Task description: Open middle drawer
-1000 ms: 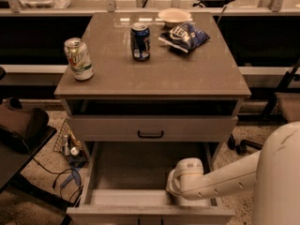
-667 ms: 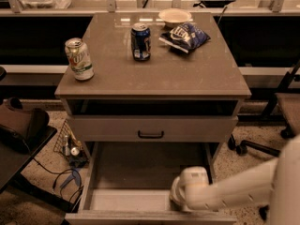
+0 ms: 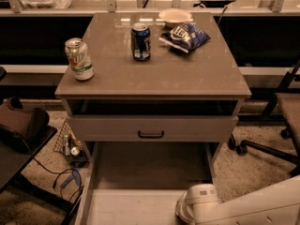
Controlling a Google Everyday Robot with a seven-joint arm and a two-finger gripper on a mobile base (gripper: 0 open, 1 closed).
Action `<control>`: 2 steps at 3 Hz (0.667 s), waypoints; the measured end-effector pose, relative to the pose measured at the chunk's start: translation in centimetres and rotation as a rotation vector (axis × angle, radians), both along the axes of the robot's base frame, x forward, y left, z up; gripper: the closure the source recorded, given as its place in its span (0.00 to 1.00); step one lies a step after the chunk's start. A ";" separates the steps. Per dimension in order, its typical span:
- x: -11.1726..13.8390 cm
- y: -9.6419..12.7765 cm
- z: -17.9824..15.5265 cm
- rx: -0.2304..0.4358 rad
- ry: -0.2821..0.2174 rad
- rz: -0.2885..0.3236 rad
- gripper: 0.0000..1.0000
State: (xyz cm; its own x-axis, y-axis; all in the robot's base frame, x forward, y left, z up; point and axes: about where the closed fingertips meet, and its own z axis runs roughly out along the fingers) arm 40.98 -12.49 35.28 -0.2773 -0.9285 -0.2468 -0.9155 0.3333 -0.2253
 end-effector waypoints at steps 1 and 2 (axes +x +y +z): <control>0.0 0.0 0.0 0.000 0.000 0.000 1.00; -2.0 -0.6 1.4 -0.038 0.000 0.012 1.00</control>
Offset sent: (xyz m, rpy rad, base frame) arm -0.1713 -0.0527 0.1251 -0.3196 0.0025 0.1012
